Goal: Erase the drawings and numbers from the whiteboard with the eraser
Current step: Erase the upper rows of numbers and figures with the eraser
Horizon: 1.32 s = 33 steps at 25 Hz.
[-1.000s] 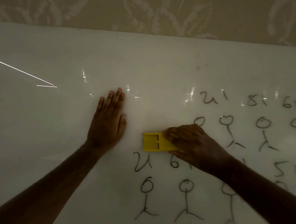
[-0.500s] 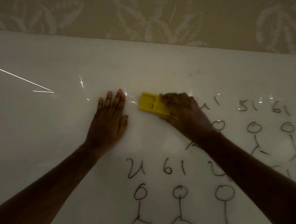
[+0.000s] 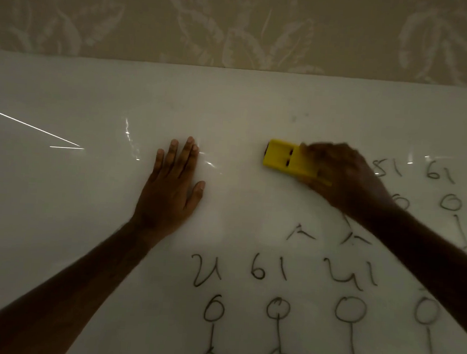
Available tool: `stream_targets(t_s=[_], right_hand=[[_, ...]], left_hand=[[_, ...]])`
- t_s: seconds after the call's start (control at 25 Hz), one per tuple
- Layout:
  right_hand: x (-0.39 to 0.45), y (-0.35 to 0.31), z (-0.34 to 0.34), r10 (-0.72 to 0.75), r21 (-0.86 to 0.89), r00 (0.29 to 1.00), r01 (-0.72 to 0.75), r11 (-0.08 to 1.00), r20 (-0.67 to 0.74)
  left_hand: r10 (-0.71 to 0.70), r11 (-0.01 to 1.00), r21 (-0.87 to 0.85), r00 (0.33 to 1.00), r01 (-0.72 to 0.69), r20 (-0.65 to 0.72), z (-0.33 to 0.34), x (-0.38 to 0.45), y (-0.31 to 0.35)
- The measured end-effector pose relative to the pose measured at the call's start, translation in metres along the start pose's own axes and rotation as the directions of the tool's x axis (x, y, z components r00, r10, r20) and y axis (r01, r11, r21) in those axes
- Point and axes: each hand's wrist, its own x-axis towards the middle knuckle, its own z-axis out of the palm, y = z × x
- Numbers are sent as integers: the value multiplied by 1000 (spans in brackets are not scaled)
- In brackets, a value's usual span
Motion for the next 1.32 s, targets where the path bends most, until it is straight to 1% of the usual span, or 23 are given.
stream_targets(t_s=[0.08, 0.16, 0.24, 0.36, 0.48, 0.56, 0.64, 0.76, 0.8, 0.88, 0.96, 1.04, 1.12, 1.24, 1.32], right_hand=[[33, 14, 1, 119, -4, 992, -119, 993, -37], [52, 9, 9, 163, 12, 985, -162, 987, -59], [46, -8, 17, 106, 12, 992, -106, 994, -71], [-2, -35, 16, -45, 27, 997, 47, 999, -70], [-56, -41, 3, -148, 89, 989, 145, 985, 27], [-73, -23, -7, -184, 63, 981, 181, 982, 57], [-71, 6, -15, -130, 30, 991, 129, 991, 17], [-35, 46, -21, 71, -7, 993, -72, 997, -96], [-19, 51, -19, 122, -3, 986, -123, 992, -112], [3, 42, -10, 157, 19, 980, -156, 988, -123], [1, 17, 3, 107, 32, 988, -104, 994, -110], [-25, -10, 8, 6, 47, 998, -3, 999, -64], [-62, -21, 2, -69, 94, 998, 68, 993, 1], [-101, -6, -18, -143, 76, 988, 139, 987, 49], [-106, 21, -28, -120, 48, 992, 118, 992, 40]], left_hand=[[9, 1000, -2, 1000, -9, 4, 2, 10, 4], [-11, 1000, -9, 1000, 11, 5, 5, 19, 10], [-39, 999, -20, 999, 39, -7, 9, 26, 19], [-67, 997, -27, 998, 66, -20, 12, 29, 30], [-72, 997, -31, 997, 71, -28, 13, 29, 35], [-50, 999, -15, 998, 49, -40, 13, 30, 35], [-26, 1000, -4, 999, 26, -37, 14, 30, 36], [-18, 1000, -7, 999, 17, -34, 13, 32, 40], [-9, 1000, -9, 999, 9, -33, 13, 33, 43], [19, 1000, -15, 999, -19, -34, 14, 39, 51], [26, 999, -25, 999, -27, -41, 14, 44, 61], [17, 999, -37, 999, -19, -40, 16, 47, 70], [8, 999, -43, 1000, -9, -27, 18, 47, 76], [-11, 999, -39, 1000, 10, -22, 18, 45, 80], [-29, 999, -40, 1000, 29, -5, 19, 45, 87]])
